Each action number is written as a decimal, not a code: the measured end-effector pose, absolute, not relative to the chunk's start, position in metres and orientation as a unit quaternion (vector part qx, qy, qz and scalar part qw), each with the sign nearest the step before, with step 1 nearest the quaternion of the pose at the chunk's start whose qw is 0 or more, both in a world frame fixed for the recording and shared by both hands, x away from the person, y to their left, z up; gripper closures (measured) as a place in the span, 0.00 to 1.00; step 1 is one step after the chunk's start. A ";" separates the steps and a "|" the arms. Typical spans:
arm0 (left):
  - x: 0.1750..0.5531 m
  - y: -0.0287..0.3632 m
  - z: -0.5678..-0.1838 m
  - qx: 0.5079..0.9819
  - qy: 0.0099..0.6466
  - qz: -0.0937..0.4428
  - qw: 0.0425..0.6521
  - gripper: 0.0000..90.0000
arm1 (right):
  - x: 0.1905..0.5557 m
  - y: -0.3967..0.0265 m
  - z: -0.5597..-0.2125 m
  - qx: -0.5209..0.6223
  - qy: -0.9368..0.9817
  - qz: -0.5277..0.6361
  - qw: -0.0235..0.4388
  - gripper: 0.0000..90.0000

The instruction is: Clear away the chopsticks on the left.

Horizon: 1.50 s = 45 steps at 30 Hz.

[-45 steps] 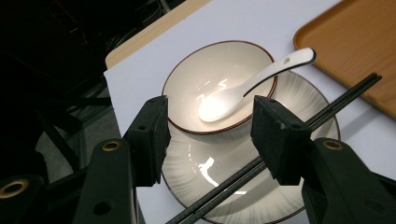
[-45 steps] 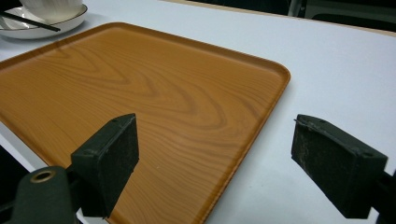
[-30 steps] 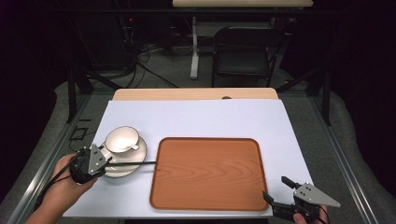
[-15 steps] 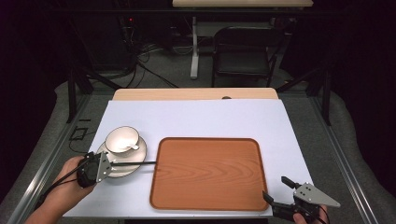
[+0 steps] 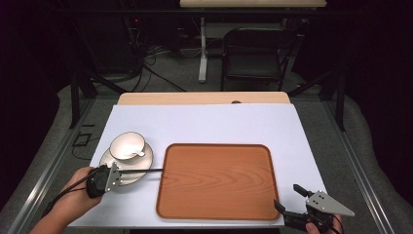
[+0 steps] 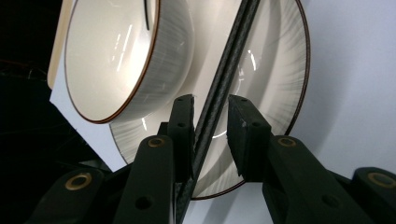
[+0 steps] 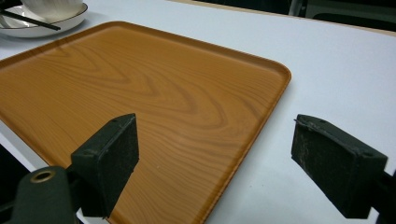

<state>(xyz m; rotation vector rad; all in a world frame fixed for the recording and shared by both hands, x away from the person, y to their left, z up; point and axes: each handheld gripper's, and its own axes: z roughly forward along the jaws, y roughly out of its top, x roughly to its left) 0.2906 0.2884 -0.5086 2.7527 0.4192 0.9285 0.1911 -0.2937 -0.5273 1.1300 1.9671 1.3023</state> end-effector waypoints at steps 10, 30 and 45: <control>0.295 0.284 -0.517 0.938 0.131 0.305 0.098 0.81 | 0.191 -0.294 -0.527 0.417 0.726 0.481 0.260 0.16; 0.299 0.279 -0.524 0.946 0.098 0.305 0.051 0.85 | 0.191 -0.293 -0.527 0.416 0.728 0.480 0.259 0.16; 0.293 0.271 -0.527 0.944 0.030 0.328 0.003 0.94 | 0.192 -0.294 -0.528 0.416 0.728 0.480 0.258 0.16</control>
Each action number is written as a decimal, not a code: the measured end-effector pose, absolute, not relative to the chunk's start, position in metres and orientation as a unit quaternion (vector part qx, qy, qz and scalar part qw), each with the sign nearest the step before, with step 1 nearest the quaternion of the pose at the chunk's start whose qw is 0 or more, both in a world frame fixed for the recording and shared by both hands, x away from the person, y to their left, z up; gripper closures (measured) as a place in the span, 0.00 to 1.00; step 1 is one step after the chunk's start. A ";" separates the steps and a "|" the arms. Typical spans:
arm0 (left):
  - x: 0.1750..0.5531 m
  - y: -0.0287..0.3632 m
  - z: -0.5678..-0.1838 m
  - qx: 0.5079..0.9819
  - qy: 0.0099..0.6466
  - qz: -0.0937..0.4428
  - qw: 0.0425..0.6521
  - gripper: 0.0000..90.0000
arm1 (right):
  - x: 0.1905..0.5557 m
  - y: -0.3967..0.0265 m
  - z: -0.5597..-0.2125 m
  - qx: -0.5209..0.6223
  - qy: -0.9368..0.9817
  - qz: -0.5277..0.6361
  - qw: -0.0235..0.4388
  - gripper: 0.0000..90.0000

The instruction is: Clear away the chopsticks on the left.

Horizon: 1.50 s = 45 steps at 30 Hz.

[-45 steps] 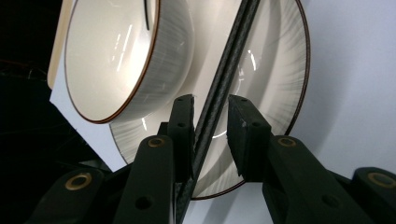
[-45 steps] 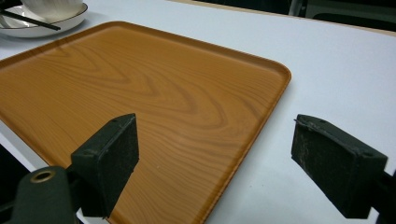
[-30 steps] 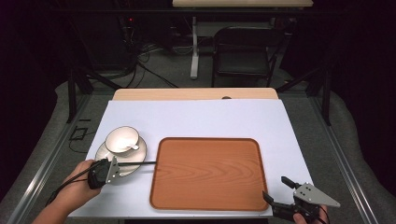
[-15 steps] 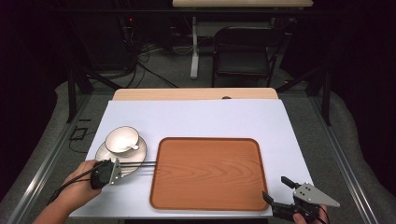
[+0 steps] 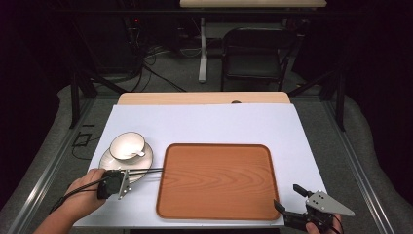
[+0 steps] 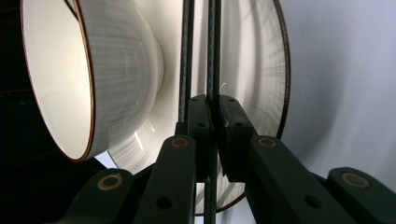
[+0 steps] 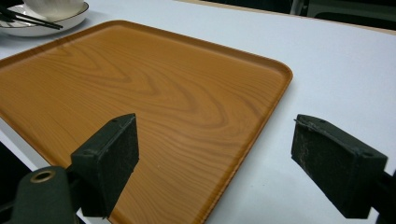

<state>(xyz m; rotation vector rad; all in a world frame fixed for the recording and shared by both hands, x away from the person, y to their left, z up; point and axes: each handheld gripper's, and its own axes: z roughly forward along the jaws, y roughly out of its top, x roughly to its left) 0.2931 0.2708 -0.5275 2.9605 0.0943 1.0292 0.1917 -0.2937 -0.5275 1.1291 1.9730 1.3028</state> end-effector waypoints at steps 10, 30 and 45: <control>0.287 0.274 -0.516 0.939 0.026 0.344 0.004 0.94 | 0.192 -0.294 -0.528 0.417 0.728 0.480 0.257 0.16; 0.285 0.279 -0.473 0.924 0.040 0.379 0.016 0.94 | 0.192 -0.293 -0.527 0.416 0.728 0.479 0.259 0.16; 0.289 0.276 -0.445 0.918 0.225 0.293 0.146 0.94 | 0.191 -0.293 -0.527 0.416 0.728 0.479 0.259 0.16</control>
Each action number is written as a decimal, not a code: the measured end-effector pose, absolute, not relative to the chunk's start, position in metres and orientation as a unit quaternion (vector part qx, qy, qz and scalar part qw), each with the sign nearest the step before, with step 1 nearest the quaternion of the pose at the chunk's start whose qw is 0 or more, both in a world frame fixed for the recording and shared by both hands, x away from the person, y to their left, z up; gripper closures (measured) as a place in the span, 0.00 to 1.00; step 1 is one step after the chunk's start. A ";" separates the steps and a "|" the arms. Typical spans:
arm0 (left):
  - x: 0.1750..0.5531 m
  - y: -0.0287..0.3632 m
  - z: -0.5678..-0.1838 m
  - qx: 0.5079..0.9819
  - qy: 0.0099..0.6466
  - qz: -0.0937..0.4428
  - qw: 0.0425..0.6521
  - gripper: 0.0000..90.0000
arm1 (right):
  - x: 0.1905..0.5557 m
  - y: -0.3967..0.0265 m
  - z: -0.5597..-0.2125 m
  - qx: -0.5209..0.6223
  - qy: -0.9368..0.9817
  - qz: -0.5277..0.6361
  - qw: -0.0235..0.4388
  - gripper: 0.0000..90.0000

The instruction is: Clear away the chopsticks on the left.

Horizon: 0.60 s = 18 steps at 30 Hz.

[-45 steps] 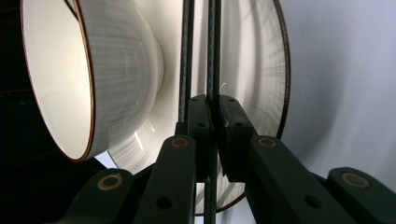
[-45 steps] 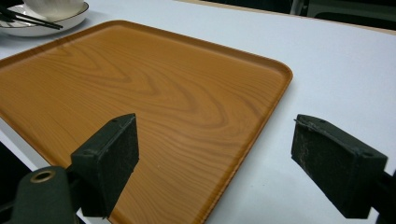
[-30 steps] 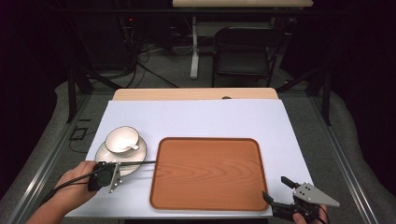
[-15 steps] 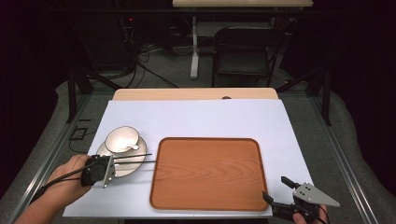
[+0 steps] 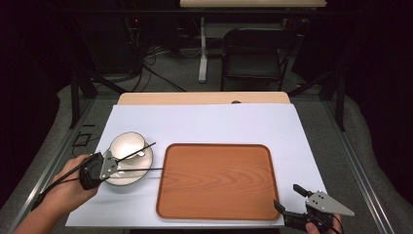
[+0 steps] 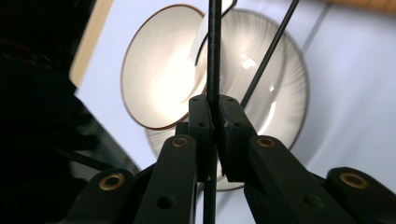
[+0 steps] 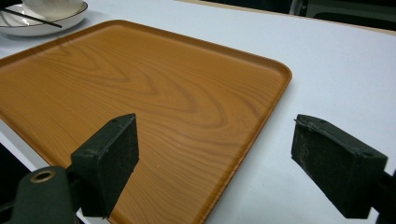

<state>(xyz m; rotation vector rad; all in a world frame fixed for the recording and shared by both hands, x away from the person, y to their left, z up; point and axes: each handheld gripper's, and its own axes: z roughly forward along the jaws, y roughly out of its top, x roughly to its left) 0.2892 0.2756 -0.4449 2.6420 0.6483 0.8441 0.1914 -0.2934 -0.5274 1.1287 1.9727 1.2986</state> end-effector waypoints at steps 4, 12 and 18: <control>0.292 0.273 -0.441 0.909 0.275 0.253 0.184 0.94 | 0.191 -0.293 -0.527 0.417 0.728 0.479 0.259 0.16; 0.298 0.265 -0.432 0.878 0.368 0.168 0.254 0.94 | 0.191 -0.293 -0.527 0.416 0.728 0.480 0.259 0.16; 0.303 0.259 -0.428 0.828 0.462 0.062 0.312 0.94 | 0.191 -0.294 -0.527 0.416 0.728 0.479 0.259 0.16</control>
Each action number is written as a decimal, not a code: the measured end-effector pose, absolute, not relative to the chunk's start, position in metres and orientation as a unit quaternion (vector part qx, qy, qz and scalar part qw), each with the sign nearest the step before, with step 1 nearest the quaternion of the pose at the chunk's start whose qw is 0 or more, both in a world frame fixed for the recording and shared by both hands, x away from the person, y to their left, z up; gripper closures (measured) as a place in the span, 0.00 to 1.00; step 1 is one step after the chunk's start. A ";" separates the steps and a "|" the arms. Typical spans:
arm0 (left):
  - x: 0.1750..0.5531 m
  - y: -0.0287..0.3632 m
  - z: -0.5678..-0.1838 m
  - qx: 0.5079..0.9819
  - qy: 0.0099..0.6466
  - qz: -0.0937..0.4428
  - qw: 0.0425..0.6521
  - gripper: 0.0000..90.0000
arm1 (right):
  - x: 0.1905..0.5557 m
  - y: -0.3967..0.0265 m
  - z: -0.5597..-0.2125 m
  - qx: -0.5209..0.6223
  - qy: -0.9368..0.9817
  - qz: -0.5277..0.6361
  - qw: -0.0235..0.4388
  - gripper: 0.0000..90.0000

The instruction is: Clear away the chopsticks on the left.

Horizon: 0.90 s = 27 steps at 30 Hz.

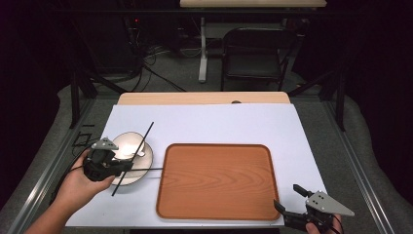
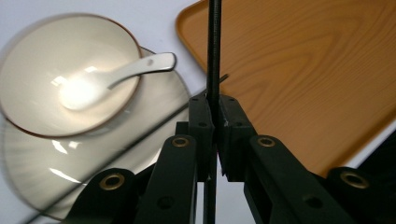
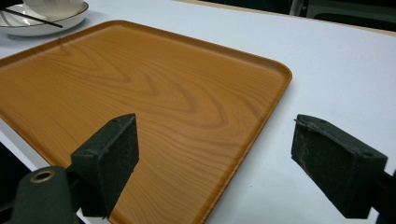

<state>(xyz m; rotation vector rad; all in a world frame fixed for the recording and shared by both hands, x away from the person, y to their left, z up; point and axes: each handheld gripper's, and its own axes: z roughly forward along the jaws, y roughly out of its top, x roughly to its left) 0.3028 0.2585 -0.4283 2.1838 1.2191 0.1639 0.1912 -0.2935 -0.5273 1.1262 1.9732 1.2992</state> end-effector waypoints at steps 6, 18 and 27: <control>0.310 0.252 -0.430 0.751 0.553 -0.051 0.357 0.94 | 0.191 -0.294 -0.527 0.415 0.728 0.480 0.259 0.16; 0.320 0.227 -0.447 0.668 0.621 -0.142 0.385 0.94 | 0.191 -0.294 -0.527 0.416 0.728 0.480 0.258 0.16; 0.327 0.192 -0.469 0.676 0.621 -0.166 0.361 0.94 | 0.191 -0.294 -0.527 0.417 0.727 0.480 0.258 0.16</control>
